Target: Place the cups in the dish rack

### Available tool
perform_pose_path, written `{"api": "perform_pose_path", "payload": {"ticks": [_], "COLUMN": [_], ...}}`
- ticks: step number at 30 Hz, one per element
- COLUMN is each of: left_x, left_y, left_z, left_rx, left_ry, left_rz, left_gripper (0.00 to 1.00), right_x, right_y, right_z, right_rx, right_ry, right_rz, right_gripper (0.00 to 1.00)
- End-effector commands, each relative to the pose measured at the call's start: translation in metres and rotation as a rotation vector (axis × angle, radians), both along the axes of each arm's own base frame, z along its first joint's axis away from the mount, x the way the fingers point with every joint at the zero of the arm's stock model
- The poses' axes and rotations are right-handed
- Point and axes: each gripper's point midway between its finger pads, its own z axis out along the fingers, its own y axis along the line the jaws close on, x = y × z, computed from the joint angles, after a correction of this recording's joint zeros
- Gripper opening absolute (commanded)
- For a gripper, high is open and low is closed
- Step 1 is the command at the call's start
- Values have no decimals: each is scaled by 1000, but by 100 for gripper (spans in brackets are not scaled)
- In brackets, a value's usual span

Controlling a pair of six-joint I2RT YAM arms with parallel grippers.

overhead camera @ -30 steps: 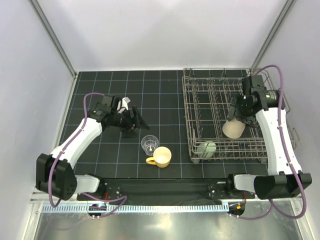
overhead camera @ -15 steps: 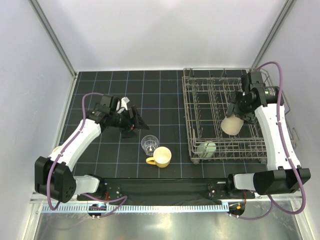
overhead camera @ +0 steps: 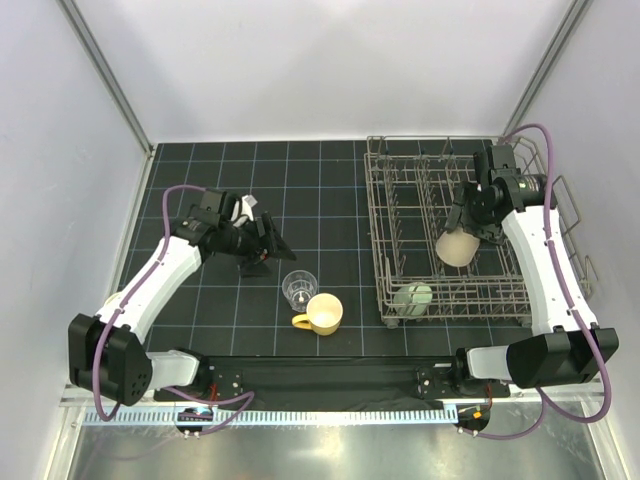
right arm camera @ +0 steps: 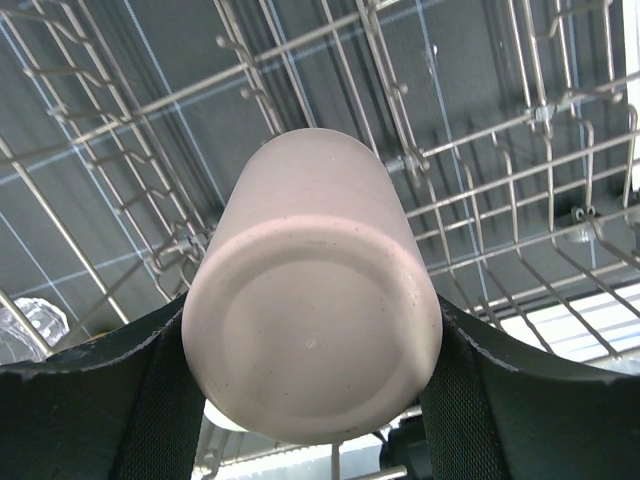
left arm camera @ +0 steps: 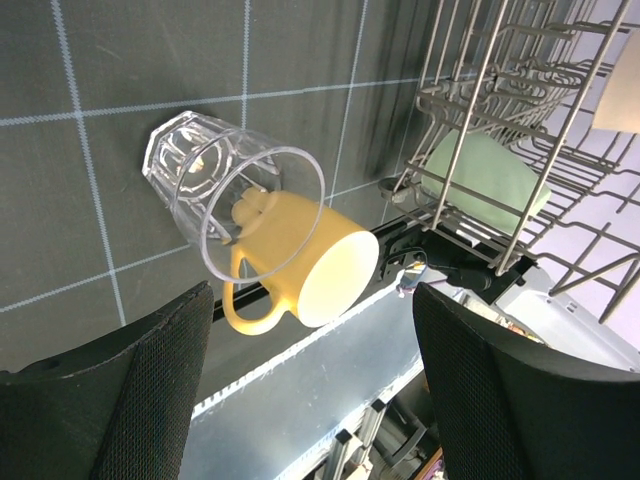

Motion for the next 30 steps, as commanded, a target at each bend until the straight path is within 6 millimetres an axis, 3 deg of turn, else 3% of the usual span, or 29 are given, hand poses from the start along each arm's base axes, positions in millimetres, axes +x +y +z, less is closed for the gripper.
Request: {"api": "perform_pose_path", "payload": {"ticks": [1, 10, 17, 25, 30], "left_x": [5, 4, -1, -14, -18], "left_y": [3, 8, 8, 16, 16], "left_z": [17, 29, 41, 49, 57], "left_rx": [2, 31, 18, 35, 29], "left_ry": [-51, -57, -53, -53, -55], "left_rz": [14, 26, 36, 45, 44], "left_gripper": [79, 79, 79, 79, 79], "right_x": [21, 38, 31, 16, 17], "right_y": [0, 7, 19, 13, 13], "right_z": [11, -20, -34, -61, -71], "right_rx": [-17, -34, -102, -111, -114], "right_ry": [-102, -88, -100, -105, -118], "right_rz": [5, 34, 58, 14, 20], "right_gripper": [4, 4, 4, 4, 4]}}
